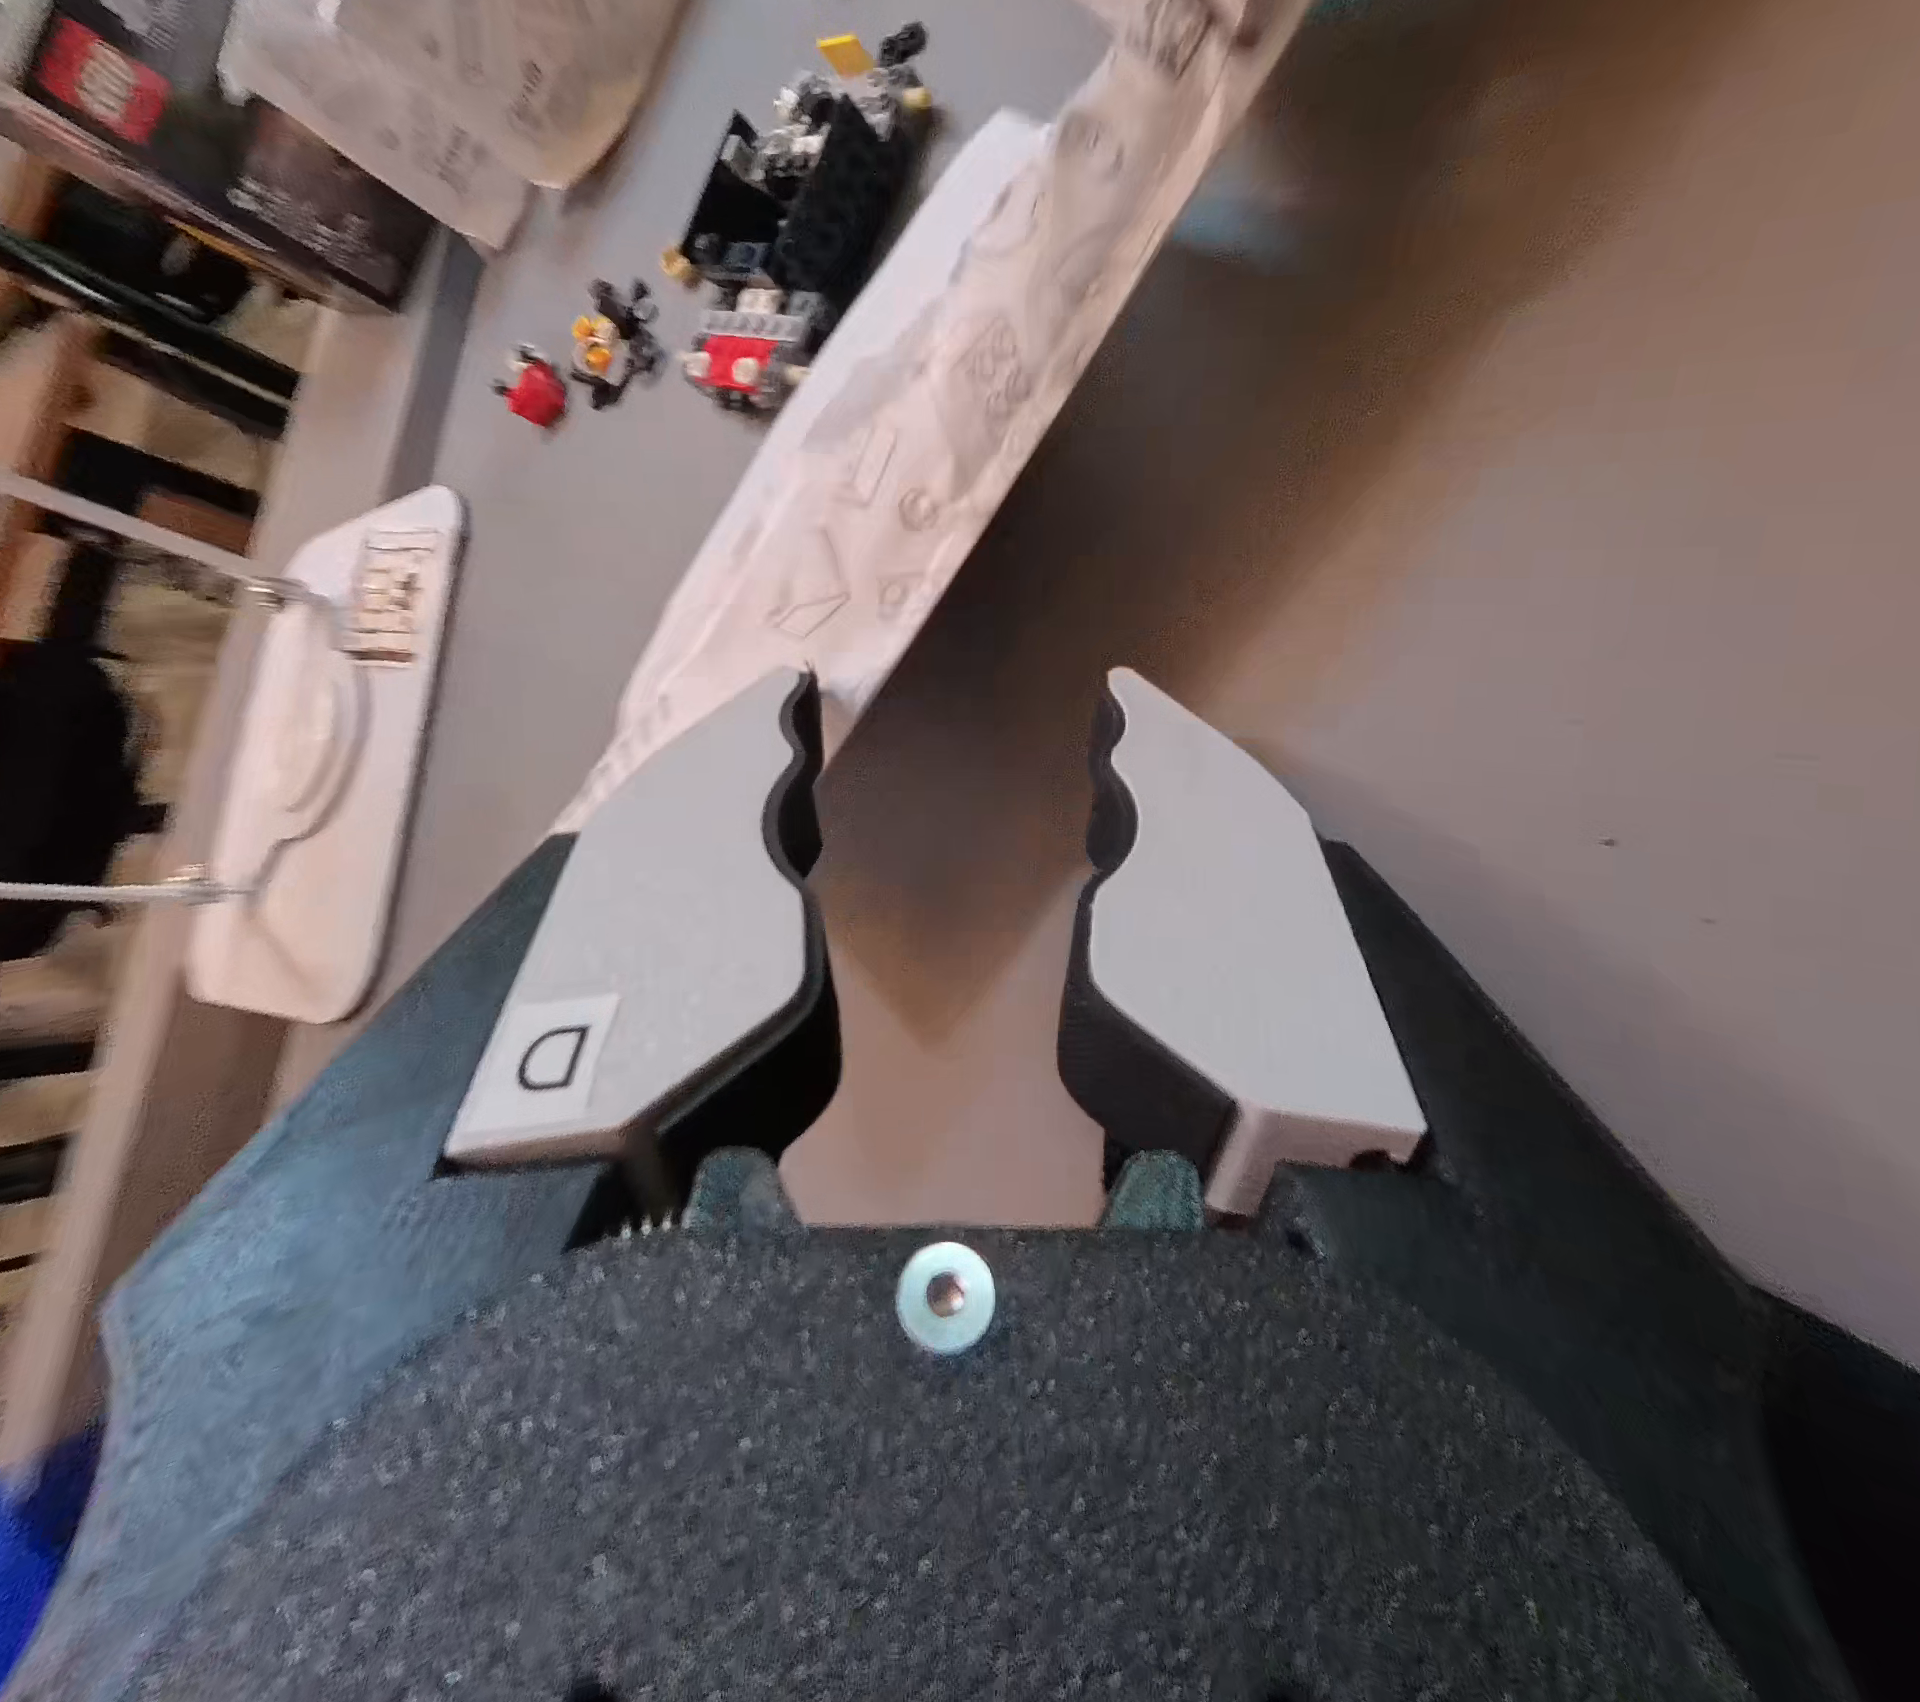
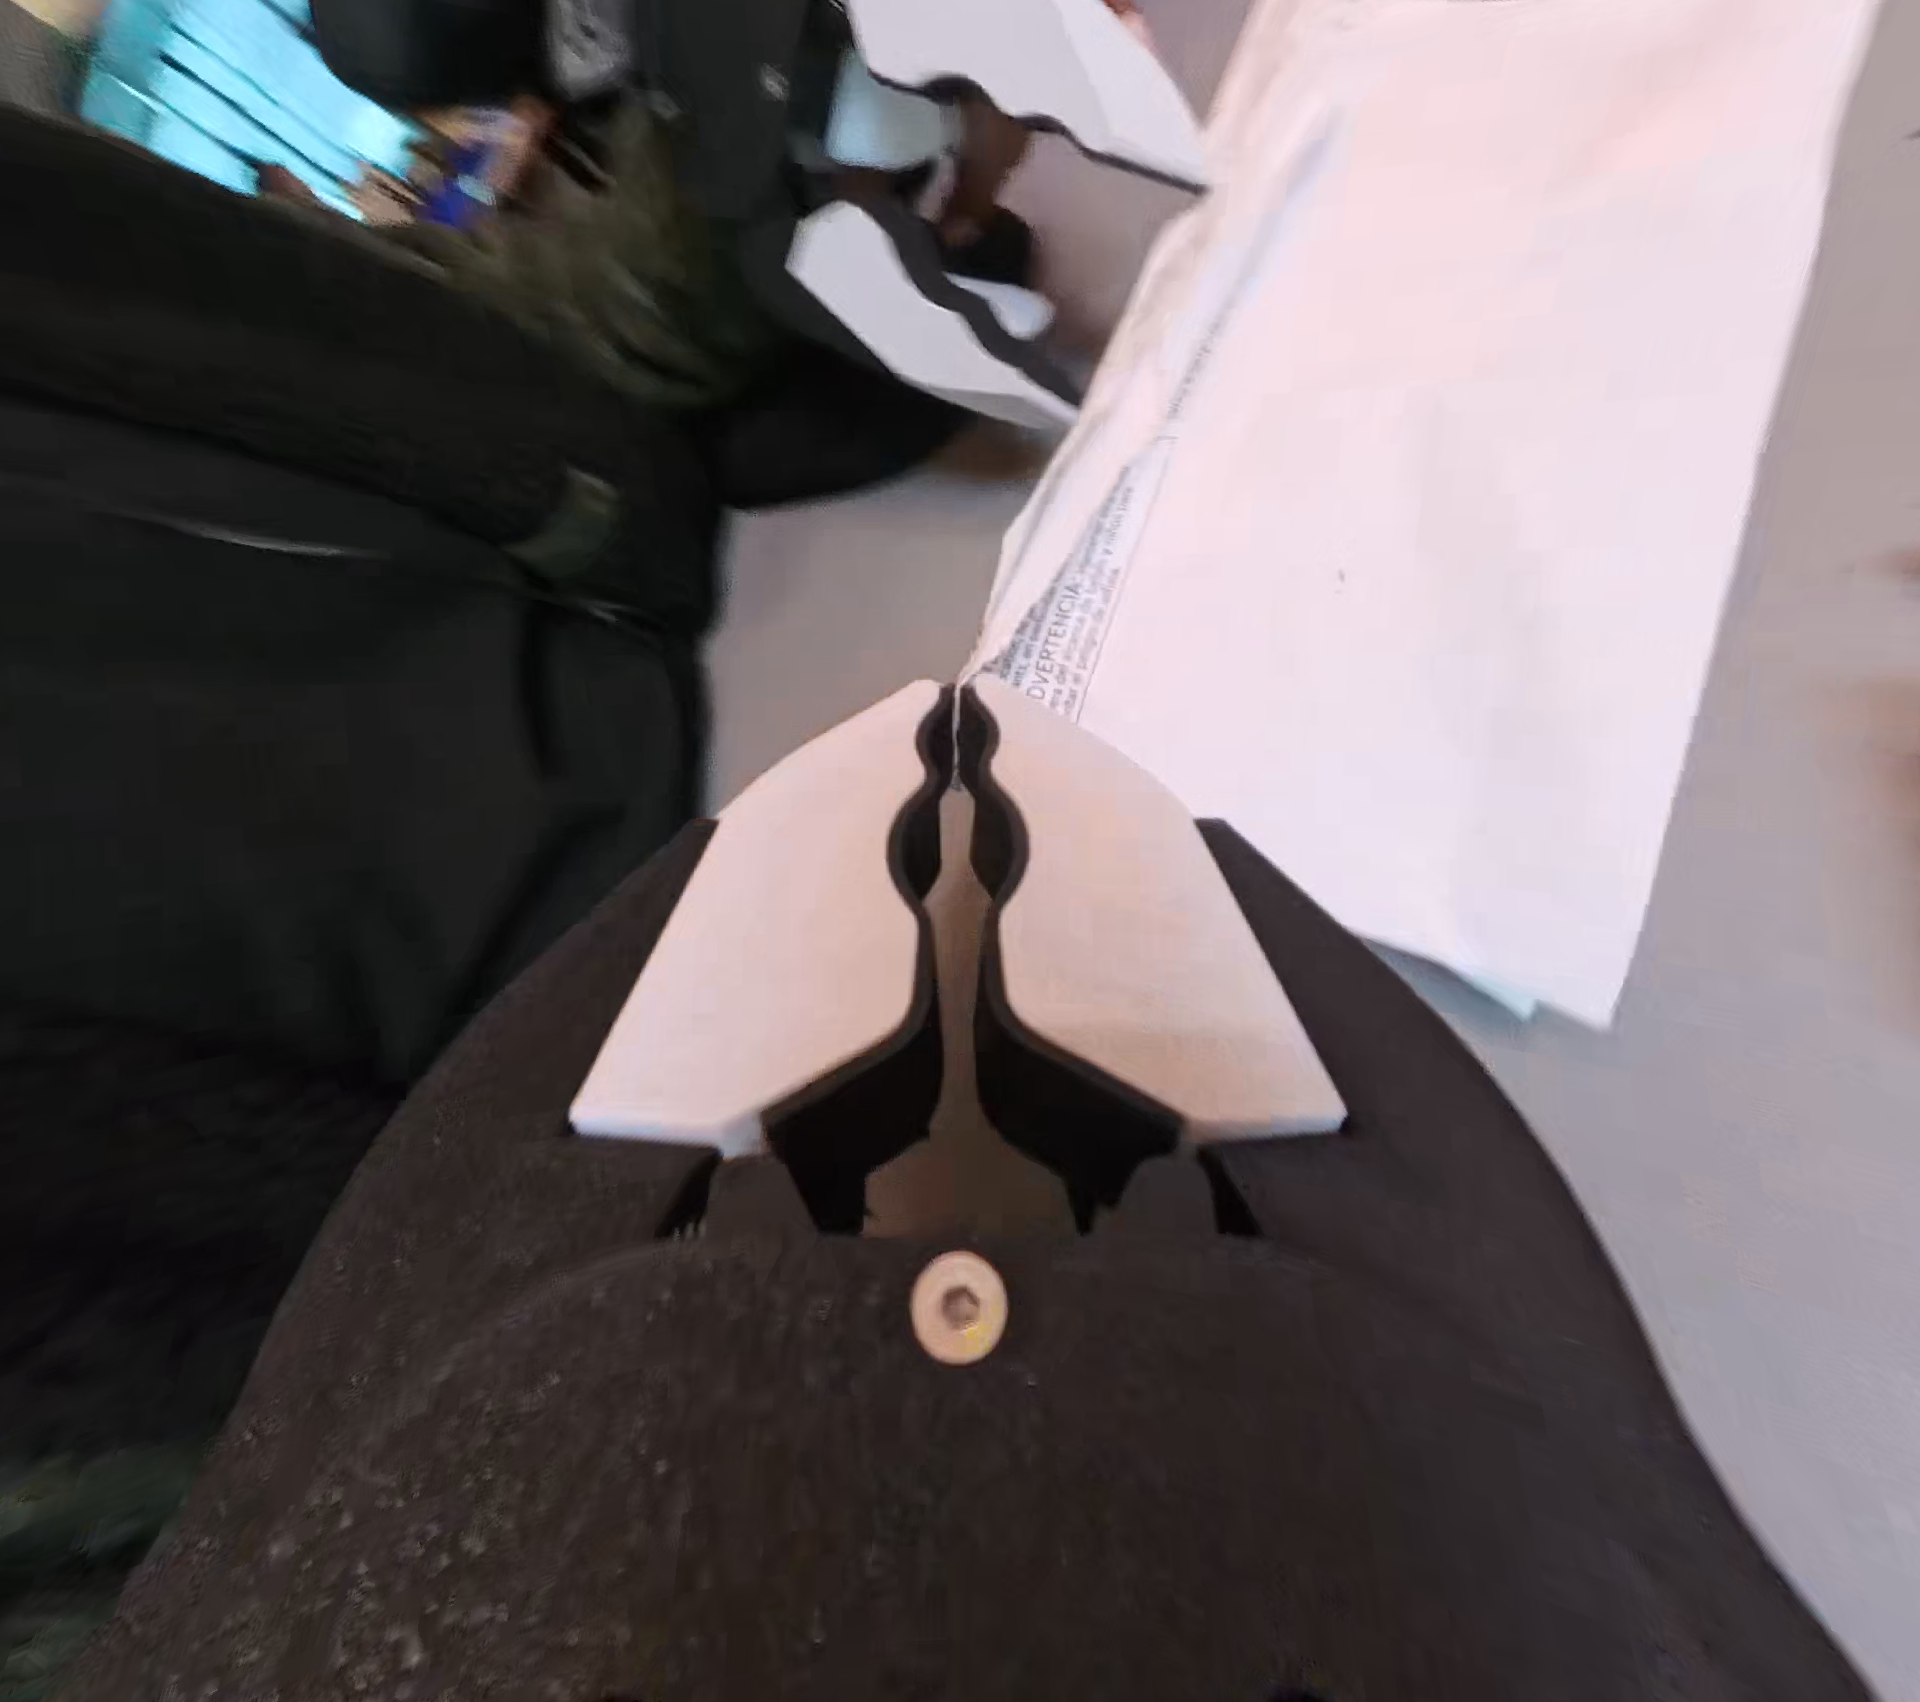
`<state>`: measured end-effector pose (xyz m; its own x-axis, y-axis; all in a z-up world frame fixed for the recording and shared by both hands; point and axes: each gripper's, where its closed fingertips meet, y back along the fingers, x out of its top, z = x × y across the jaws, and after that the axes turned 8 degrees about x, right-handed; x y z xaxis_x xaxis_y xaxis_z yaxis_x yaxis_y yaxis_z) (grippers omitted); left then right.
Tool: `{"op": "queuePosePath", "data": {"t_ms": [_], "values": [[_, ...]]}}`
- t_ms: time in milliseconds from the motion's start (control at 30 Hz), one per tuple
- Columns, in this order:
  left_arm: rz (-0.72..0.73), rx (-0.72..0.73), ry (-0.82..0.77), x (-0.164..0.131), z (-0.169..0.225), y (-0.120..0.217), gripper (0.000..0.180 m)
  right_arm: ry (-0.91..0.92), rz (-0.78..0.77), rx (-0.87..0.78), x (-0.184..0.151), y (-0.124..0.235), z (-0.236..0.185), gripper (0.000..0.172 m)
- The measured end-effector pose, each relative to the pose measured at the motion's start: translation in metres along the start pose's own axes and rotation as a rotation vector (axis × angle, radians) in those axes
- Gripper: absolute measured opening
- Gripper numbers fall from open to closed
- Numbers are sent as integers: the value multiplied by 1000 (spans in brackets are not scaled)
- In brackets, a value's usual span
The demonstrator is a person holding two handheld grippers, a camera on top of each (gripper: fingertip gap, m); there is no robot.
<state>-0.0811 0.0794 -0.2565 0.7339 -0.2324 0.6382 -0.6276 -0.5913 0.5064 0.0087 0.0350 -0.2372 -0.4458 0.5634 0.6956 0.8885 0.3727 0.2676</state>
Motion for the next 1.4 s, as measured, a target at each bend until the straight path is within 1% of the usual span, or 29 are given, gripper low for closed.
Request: {"op": "queuePosePath", "data": {"t_ms": [33, 100, 167, 233, 267, 300, 333, 400, 433, 467, 533, 600, 633, 700, 733, 867, 933, 967, 1000, 1033, 1100, 1200, 1267, 1333, 1400], "values": [[-7, 58, -44, 0, -6, 0, 46, -36, 18, 71, 2, 0, -9, 0], [-6, 166, -150, 4, -17, 2, 45, -67, 23, 175, 1, 0, -22, 0], [20, 210, -214, 12, -19, 4, 41, -77, 15, 244, -3, 0, -31, 0], [14, 215, -244, 12, -17, 4, 35, -67, 11, 297, -3, 0, -40, 0], [8, 209, -250, 11, -16, 4, 28, -58, 7, 321, -3, 0, -45, 0], [9, 197, -254, 11, -14, 4, 16, -46, 8, 330, -3, 0, -48, 0], [7, 183, -258, 11, -11, 4, 8, -36, 12, 328, -1, 1, -48, 0], [-13, 176, -252, 10, -11, 6, 0, -5, 38, 309, 2, 5, -46, 1], [-12, 174, -238, 11, -12, 7, 1, 35, 68, 297, 7, 8, -47, 2], [-9, 170, -217, 12, -13, 9, 0, 99, 103, 263, 14, 13, -47, 4], [-19, 170, -178, 13, -18, 13, 0, 264, 148, 128, 27, 22, -47, 11], [-34, 173, -144, 13, -23, 17, 0, 451, 156, -29, 39, 31, -53, 25], [-50, 159, -121, 12, -24, 18, 0, 536, 154, -106, 45, 35, -57, 34], [-73, 155, -100, 12, -29, 20, 1, 671, 118, -253, 49, 37, -62, 46], [-83, 154, -93, 12, -30, 21, 1, 726, 88, -317, 49, 36, -61, 48], [-115, 140, -54, 15, -34, 23, 0, 871, -54, -451, 36, 12, -59, 51], [-117, 137, -44, 18, -34, 25, 1, 901, -123, -531, 31, 4, -49, 49], [-114, 131, -43, 19, -33, 26, 1, 906, -145, -585, 31, 5, -42, 45], [-112, 127, -45, 20, -32, 26, 1, 913, -148, -625, 32, 6, -37, 36], [-108, 120, -44, 21, -31, 27, 1, 911, -136, -643, 34, 9, -34, 21], [-96, 102, -30, 23, -29, 29, 1, 860, -123, -631, 34, 13, -31, 0], [-23, 91, -17, 31, -29, 34, 1, 797, -63, -582, 39, 19, -35, 0], [59, 99, 9, 41, -34, 40, 9, 742, -16, -520, 39, 26, -40, 0], [136, 97, 83, 49, -40, 50, 11, 685, 30, -468, 39, 38, -42, 0], [207, 101, 174, 53, -49, 60, 8, 641, 77, -425, 38, 54, -46, 0]]}}
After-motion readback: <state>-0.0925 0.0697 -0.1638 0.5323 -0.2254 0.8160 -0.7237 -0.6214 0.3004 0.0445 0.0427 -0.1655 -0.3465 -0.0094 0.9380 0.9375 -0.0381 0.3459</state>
